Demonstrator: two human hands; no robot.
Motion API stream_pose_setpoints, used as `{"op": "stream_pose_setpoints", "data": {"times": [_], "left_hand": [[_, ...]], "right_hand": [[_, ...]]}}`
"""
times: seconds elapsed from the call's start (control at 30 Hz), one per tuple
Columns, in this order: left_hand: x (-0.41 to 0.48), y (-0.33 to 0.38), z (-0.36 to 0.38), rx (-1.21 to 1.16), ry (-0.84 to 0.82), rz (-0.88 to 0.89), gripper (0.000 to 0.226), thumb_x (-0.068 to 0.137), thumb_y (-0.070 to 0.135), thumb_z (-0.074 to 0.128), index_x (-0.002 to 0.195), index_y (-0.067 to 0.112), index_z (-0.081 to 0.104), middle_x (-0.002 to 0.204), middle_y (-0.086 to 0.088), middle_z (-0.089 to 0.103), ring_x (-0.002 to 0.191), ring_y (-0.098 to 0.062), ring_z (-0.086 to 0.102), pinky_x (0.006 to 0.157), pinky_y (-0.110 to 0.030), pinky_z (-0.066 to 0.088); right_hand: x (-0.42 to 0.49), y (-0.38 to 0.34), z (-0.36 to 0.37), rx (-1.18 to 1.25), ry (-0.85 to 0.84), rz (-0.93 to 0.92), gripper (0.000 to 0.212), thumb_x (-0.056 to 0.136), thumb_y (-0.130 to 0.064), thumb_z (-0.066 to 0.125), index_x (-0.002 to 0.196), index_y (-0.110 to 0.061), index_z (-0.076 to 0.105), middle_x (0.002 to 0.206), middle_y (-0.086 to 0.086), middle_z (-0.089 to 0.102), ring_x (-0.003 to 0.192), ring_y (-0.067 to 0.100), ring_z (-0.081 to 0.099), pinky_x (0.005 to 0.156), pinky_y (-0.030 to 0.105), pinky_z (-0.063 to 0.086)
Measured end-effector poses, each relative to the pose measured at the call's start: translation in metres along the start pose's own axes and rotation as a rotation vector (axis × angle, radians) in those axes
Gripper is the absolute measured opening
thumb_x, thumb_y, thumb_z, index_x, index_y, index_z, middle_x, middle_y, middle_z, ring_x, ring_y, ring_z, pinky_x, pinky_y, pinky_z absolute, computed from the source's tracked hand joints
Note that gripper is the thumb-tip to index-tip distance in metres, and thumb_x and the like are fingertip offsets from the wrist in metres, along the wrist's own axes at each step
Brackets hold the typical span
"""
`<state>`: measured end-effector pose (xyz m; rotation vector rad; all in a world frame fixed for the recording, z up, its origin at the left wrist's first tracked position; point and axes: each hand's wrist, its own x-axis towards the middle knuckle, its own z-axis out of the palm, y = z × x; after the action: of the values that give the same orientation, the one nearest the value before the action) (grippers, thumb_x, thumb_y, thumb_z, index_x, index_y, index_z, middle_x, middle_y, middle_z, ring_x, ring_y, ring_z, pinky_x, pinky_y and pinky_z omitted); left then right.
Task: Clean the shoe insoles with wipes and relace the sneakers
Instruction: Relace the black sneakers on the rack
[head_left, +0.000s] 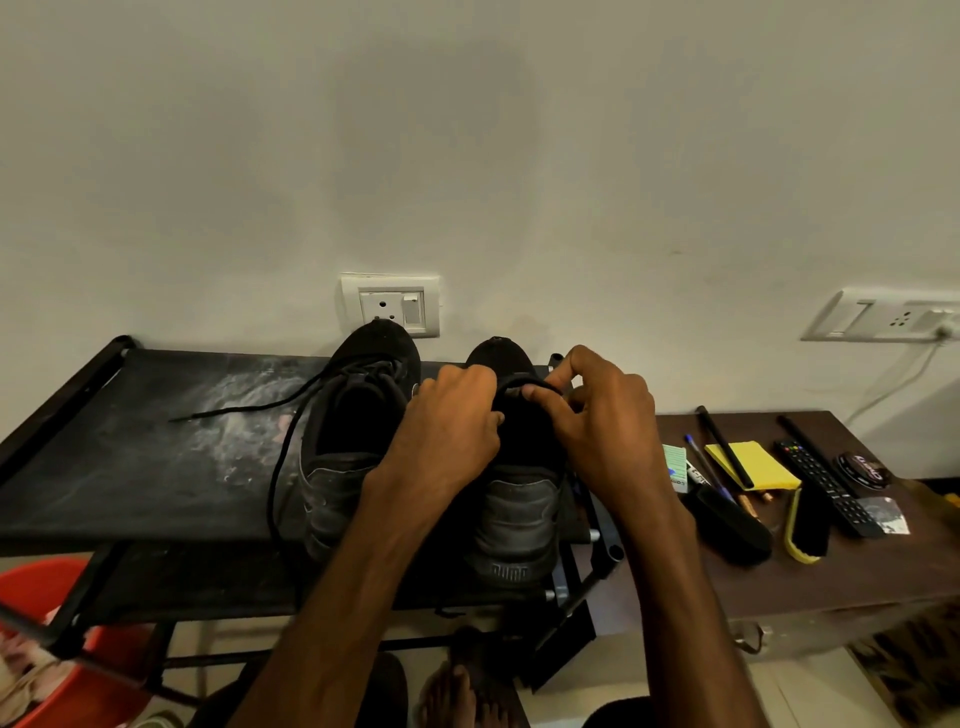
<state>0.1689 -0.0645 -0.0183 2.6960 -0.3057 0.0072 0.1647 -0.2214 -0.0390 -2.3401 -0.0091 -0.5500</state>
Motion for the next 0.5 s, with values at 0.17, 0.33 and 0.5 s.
{"op": "stream_pose_setpoints", "data": {"times": [0.17, 0.33, 0.5], "left_hand": [[0.001, 0.001, 0.001, 0.006, 0.014, 0.003, 0.022, 0.104, 0.028, 0.051, 0.120, 0.013, 0.057, 0.119, -0.013, 0.057, 0.115, -0.035, 0.053, 0.100, -0.041, 0.041], [0.003, -0.002, 0.007, -0.081, 0.092, -0.045, 0.019, 0.103, 0.026, 0.051, 0.111, 0.011, 0.060, 0.109, -0.010, 0.059, 0.105, -0.031, 0.055, 0.085, -0.036, 0.041], [0.009, -0.006, 0.013, -0.135, 0.135, -0.077, 0.016, 0.101, 0.026, 0.053, 0.100, 0.012, 0.062, 0.099, -0.007, 0.061, 0.093, -0.024, 0.056, 0.078, -0.031, 0.037]], "right_hand": [[0.001, 0.001, 0.004, 0.019, 0.017, 0.026, 0.022, 0.091, -0.040, 0.073, 0.088, -0.022, 0.062, 0.075, -0.006, 0.070, 0.074, 0.016, 0.069, 0.068, 0.045, 0.057], [0.002, -0.001, -0.001, 0.016, -0.058, 0.016, 0.025, 0.084, -0.047, 0.078, 0.087, -0.025, 0.066, 0.062, -0.004, 0.066, 0.063, 0.013, 0.065, 0.066, 0.044, 0.057], [0.000, -0.010, -0.015, -0.020, -0.237, 0.021, 0.041, 0.068, -0.041, 0.092, 0.096, -0.028, 0.064, 0.069, -0.001, 0.068, 0.062, 0.015, 0.063, 0.067, 0.041, 0.057]]}}
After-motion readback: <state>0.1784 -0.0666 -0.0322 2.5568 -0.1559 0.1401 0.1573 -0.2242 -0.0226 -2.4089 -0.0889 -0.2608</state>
